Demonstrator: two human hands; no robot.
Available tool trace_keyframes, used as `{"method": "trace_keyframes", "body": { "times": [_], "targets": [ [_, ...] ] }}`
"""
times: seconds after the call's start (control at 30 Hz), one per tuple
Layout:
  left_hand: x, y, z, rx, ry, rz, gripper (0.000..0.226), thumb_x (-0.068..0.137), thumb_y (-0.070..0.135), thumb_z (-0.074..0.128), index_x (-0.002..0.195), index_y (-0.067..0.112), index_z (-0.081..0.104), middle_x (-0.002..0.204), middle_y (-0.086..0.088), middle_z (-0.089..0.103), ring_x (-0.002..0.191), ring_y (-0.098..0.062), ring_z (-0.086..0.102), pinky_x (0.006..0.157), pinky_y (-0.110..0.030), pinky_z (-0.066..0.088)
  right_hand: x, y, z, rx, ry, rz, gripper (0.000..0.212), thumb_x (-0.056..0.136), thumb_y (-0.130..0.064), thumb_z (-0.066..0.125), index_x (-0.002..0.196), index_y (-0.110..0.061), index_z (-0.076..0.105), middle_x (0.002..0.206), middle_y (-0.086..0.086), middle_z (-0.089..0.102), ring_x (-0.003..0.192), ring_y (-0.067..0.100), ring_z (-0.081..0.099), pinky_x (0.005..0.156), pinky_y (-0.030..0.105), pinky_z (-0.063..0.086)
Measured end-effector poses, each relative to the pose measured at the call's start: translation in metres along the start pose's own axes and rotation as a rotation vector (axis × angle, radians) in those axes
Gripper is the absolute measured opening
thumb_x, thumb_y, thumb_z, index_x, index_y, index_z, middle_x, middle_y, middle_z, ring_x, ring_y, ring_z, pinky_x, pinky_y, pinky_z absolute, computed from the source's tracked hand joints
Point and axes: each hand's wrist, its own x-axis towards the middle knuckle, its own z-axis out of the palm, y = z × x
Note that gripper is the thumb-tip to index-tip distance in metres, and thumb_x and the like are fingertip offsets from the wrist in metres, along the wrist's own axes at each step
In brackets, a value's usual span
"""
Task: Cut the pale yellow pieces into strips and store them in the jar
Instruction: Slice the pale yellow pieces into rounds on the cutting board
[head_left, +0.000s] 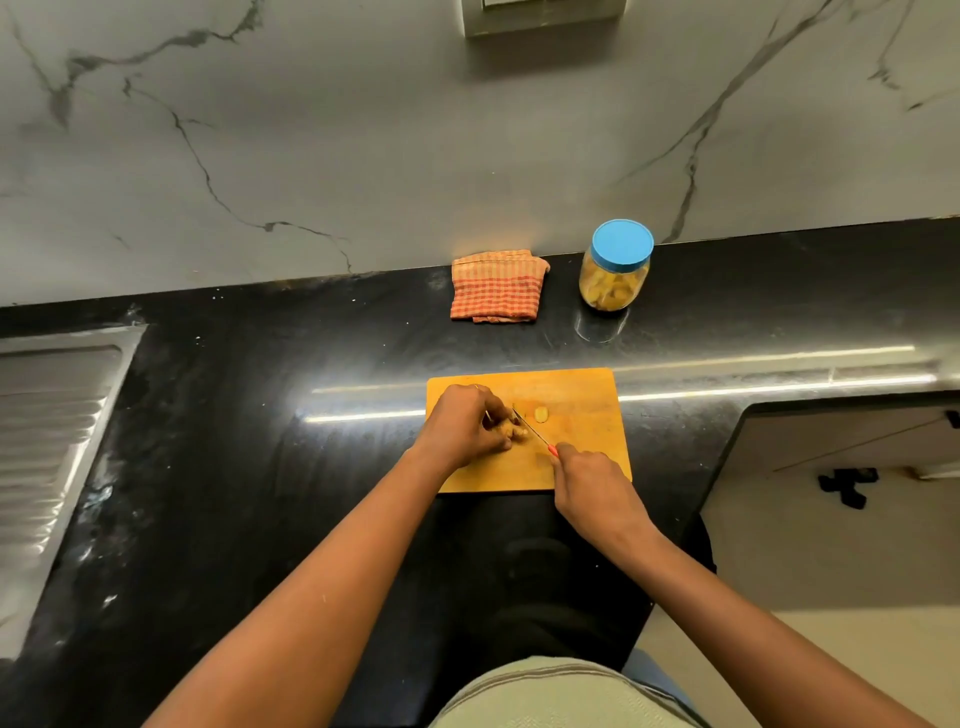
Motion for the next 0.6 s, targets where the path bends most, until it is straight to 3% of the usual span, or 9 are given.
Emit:
{"method": "trace_keyframes", "body": {
  "times": [0.43,0.6],
  "targets": [
    [0.002,0.001,-0.005,0.052,-0.062,0.020,0.036,0.080,0.023,0.079,0.114,0.015,0.072,0.109,-0.001,0.066,0.091,-0.012,0.059,0.079,-0.026,0.055,-0.019,-0.002,0.003,0.145,0.088,0.020,0.036,0.103,-0.030,0.039,0.131,-0.013,0.056,0.085,0.003,0.067,0.072,0.017,0.064,0.064,0.031,0.055],
    [0.002,0.001,-0.002,0.055,-0.059,0.040,0.036,0.082,0.025,0.078,0.115,0.014,0.072,0.109,0.000,0.065,0.086,-0.008,0.053,0.068,-0.017,0.044,-0.018,-0.012,0.006,0.164,0.104,0.023,0.036,0.103,-0.032,0.039,0.129,-0.014,0.057,0.086,0.002,0.067,0.072,0.014,0.063,0.065,0.029,0.055]
  ]
}}
